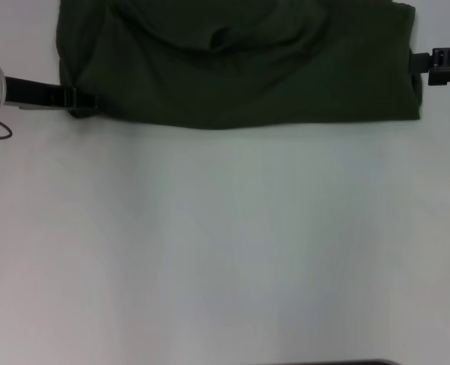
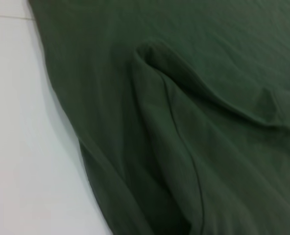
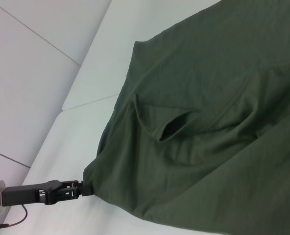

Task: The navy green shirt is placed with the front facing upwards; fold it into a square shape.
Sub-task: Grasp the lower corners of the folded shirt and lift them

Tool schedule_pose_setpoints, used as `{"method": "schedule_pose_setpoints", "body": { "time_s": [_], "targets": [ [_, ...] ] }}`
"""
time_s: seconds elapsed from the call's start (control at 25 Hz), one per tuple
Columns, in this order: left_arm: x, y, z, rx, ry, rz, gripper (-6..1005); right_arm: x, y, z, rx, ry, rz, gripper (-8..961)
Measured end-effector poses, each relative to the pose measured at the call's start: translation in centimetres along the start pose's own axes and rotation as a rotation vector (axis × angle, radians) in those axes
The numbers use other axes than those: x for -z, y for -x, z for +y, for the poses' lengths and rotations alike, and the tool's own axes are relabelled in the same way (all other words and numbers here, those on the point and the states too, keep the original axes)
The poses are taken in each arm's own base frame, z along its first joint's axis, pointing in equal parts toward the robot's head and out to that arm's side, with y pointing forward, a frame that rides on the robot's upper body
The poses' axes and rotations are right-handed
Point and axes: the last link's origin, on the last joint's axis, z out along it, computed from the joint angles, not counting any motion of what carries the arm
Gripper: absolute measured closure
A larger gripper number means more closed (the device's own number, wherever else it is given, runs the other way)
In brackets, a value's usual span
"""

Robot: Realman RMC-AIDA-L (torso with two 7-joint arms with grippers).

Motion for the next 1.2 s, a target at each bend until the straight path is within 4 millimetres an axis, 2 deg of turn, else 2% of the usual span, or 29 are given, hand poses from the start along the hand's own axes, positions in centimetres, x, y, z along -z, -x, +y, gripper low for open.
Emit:
{"method": "schedule_pose_setpoints", "body": {
  "time_s": [0.16, 0.64, 0.84, 1.2],
  "targets": [
    [0.1, -0.2, 0.1, 0.003, 0.002, -0.001, 562, 0.0, 0.1, 0.1, 0.001, 0.004, -0.001, 23],
    [0.0, -0.6, 0.6, -0.028, -0.011, -0.017, 852, 0.1, 0.1, 0.1, -0.003, 0.003, 0.0, 23],
    [0.9, -0.3, 0.4, -0.031, 0.011, -0.045, 956, 0.2, 0.2, -0.1, -0.024, -0.007, -0.003, 22],
    [3.2, 0.0, -0.5, 0.007, 0.064, -0.121, 957, 2.3, 2.3, -2.2, -0.118, -0.195, -0.048, 22]
  ]
}}
